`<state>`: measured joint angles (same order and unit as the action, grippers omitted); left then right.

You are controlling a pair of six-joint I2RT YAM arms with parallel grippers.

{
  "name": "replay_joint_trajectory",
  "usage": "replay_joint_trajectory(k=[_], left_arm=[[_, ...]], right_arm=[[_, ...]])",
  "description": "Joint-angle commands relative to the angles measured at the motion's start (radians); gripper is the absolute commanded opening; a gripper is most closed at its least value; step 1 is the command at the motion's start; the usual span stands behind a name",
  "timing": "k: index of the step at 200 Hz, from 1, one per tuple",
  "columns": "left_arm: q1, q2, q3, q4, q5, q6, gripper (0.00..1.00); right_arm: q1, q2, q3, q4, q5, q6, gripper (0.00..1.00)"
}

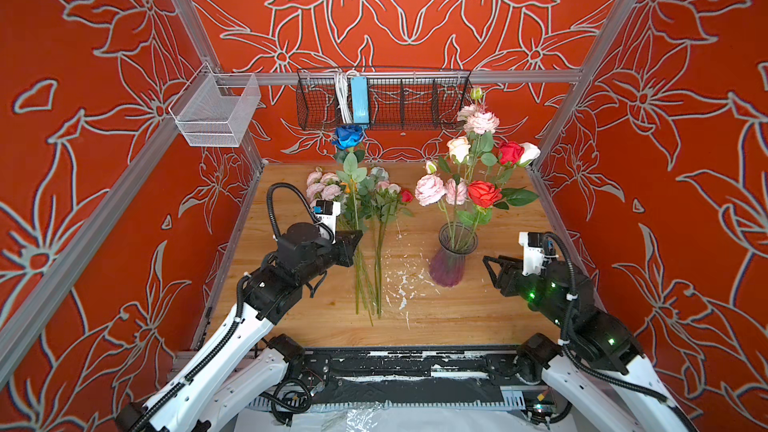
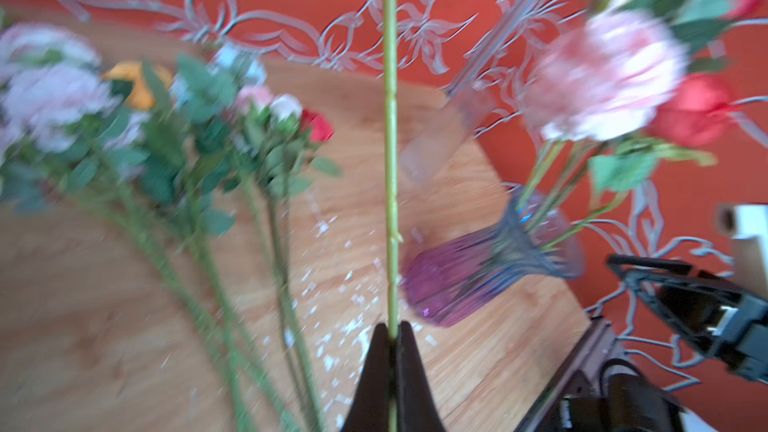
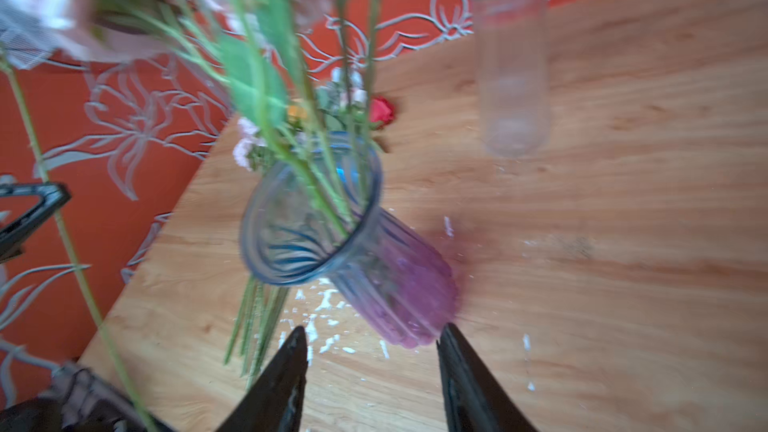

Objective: Arrange the flowers into the vase
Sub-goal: 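Lift the blue rose high above the bunch with the left gripper, then carry the blue rose toward the vase while the right gripper rises to meet it, then close the right gripper on the blue rose stem while the left opens and withdraws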

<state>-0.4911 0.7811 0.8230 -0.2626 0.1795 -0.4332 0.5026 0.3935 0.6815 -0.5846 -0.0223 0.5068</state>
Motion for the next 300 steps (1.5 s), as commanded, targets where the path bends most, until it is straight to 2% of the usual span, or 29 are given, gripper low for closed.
replay_joint_trajectory(k=[1, 39, 81, 131, 185, 237, 278, 300], left_arm=[[-0.053, 0.017, 0.06, 0.124, 0.066, 0.035, 0.0], [-0.251, 0.123, 0.197, 0.126, -0.015, 0.121, 0.0], [-0.401, 0.289, 0.313, 0.167, -0.006, 0.188, 0.0], [-0.468, 0.391, 0.375, 0.219, 0.018, 0.19, 0.0], [-0.499, 0.433, 0.404, 0.247, 0.044, 0.193, 0.0], [-0.507, 0.457, 0.419, 0.251, 0.051, 0.212, 0.0], [-0.507, 0.457, 0.42, 0.253, 0.054, 0.216, 0.0], [-0.507, 0.453, 0.421, 0.249, 0.053, 0.222, 0.0]], right_arm=[[-0.005, -0.005, 0.054, 0.084, -0.144, -0.06, 0.56], [-0.005, 0.018, 0.139, 0.165, -0.292, -0.075, 0.58], [-0.004, 0.068, 0.265, 0.246, -0.444, -0.065, 0.59], [-0.003, 0.168, 0.335, 0.389, -0.58, -0.012, 0.59], [-0.003, 0.262, 0.338, 0.465, -0.546, 0.027, 0.58], [-0.002, 0.34, 0.323, 0.558, -0.568, 0.101, 0.46], [-0.001, 0.365, 0.323, 0.548, -0.549, 0.111, 0.27], [-0.001, 0.373, 0.324, 0.544, -0.551, 0.111, 0.13]])
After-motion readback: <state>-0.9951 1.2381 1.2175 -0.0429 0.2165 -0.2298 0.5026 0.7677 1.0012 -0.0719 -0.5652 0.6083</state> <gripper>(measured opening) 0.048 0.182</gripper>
